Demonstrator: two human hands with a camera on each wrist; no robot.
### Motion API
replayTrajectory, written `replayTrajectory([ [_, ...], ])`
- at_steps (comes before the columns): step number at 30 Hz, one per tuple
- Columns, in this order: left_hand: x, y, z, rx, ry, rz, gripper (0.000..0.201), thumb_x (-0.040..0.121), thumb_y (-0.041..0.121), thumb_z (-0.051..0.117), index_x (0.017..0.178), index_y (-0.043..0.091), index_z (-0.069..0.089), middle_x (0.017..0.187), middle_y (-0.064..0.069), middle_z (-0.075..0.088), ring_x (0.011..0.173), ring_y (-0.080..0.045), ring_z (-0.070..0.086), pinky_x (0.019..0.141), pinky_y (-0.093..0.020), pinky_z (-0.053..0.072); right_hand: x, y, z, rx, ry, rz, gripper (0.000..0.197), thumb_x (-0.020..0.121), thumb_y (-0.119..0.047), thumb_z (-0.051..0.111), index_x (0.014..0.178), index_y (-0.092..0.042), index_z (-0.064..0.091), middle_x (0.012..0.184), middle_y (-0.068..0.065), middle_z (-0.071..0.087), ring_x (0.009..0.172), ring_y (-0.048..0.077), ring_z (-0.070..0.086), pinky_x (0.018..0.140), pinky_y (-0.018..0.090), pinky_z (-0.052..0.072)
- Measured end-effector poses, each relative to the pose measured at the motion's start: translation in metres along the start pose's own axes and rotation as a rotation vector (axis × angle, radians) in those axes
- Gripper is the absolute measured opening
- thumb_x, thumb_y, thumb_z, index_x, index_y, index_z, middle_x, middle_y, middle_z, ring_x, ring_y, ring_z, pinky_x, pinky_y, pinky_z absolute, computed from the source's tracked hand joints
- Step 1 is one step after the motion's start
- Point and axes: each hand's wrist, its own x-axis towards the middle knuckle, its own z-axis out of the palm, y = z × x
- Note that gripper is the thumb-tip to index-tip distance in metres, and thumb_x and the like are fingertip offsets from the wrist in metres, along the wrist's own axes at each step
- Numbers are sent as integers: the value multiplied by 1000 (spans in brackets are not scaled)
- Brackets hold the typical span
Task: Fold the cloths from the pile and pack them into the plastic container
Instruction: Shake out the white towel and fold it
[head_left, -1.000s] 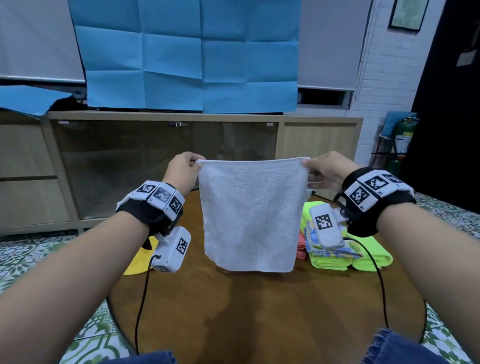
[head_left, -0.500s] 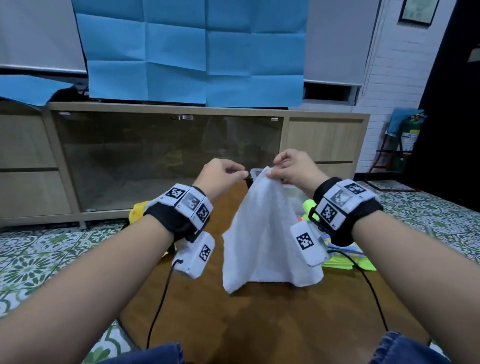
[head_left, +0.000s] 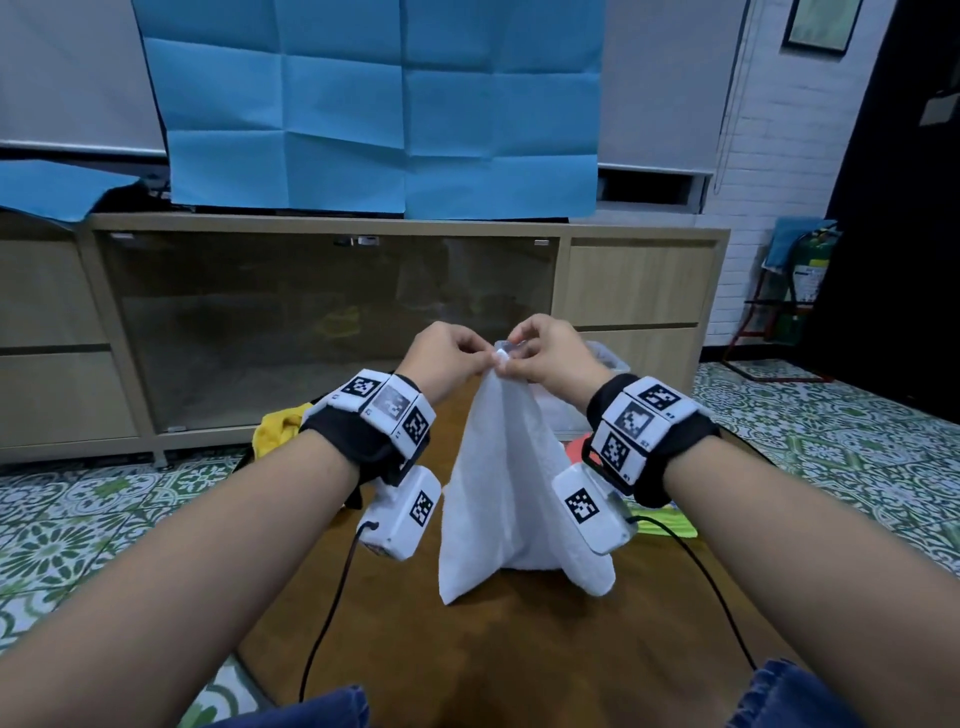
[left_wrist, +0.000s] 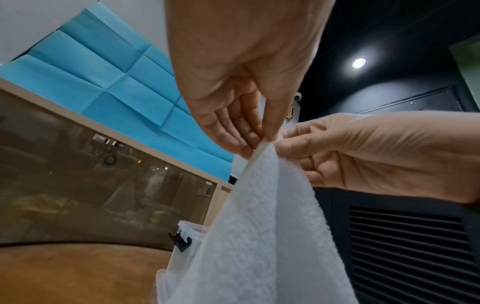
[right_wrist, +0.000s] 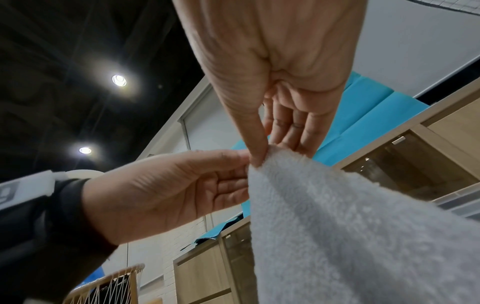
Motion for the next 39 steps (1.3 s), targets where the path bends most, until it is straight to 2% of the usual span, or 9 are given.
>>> replayTrajectory([
  [6, 14, 20, -27, 12, 240, -7, 16, 91, 19, 52, 93, 9, 64, 79, -3, 60, 75, -16, 54, 70, -28, 44, -6, 27, 5, -315, -131, 42, 23, 79, -6, 65, 59, -2, 53, 62, 6, 47, 59, 16, 43, 52, 25, 30],
  [9, 20, 21, -55, 39, 331, 1, 19, 93, 19, 48, 100, 8, 62, 84, -3, 59, 80, -16, 54, 72, -29, 44, -16, 55, -3, -396, -135, 150, 44, 82, -7, 63, 49, -15, 34, 52, -2, 33, 48, 10, 29, 42, 19, 19],
  [15, 22, -17, -85, 27, 354, -65, 18, 92, 16, 56, 108, 12, 61, 91, -2, 62, 87, -17, 58, 86, -35, 50, -14, 80, -46, -190, 49, 177, 17, 88, -12, 63, 74, -4, 63, 60, 9, 48, 53, 15, 46, 54, 24, 37],
  [18, 17, -33, -79, 10, 302, -72, 29, 92, 13, 56, 120, 12, 61, 94, 0, 62, 91, -15, 58, 91, -32, 50, -8, 73, -61, -191, 173, 123, 25, 87, -4, 61, 64, -10, 55, 54, 4, 43, 36, 2, 44, 38, 11, 34],
  [21, 13, -39, -75, 14, 289, -70, 18, 90, 15, 58, 105, 14, 69, 98, -4, 67, 93, -17, 62, 90, -34, 51, -2, 67, -74, -137, 226, 112, 29, 86, 3, 61, 66, -16, 49, 66, 10, 49, 50, 14, 50, 40, 14, 44],
  [26, 12, -39, -76, 8, 313, -106, 12, 91, 15, 58, 98, 13, 68, 96, -5, 66, 90, -18, 63, 84, -29, 51, 0, 57, -91, -332, 194, 75, 7, 87, -3, 60, 90, -2, 67, 79, 12, 57, 73, 22, 54, 62, 29, 49],
  [28, 11, -38, -76, -14, 319, -105, 10, 91, 14, 58, 96, 13, 67, 94, -5, 66, 87, -16, 62, 80, -26, 50, -1, 54, -96, -367, 251, 63, 14, 87, -10, 63, 98, -1, 67, 79, 11, 58, 72, 22, 54, 67, 33, 50],
  [32, 5, -34, -78, 2, 314, -99, 13, 92, 13, 58, 100, 10, 67, 90, -3, 63, 79, -11, 61, 73, -20, 48, -6, 45, -102, -362, 224, 66, 14, 91, -12, 58, 98, -1, 66, 61, 4, 53, 47, 8, 51, 46, 18, 44],
  [39, -12, -28, -87, 40, 213, -107, 8, 88, 12, 62, 94, 7, 65, 79, 1, 61, 59, 0, 60, 51, -8, 47, -19, 32, -115, -496, 55, 68, 16, 96, -19, 51, 96, -8, 63, 62, 3, 51, 49, 15, 48, 44, 20, 42],
])
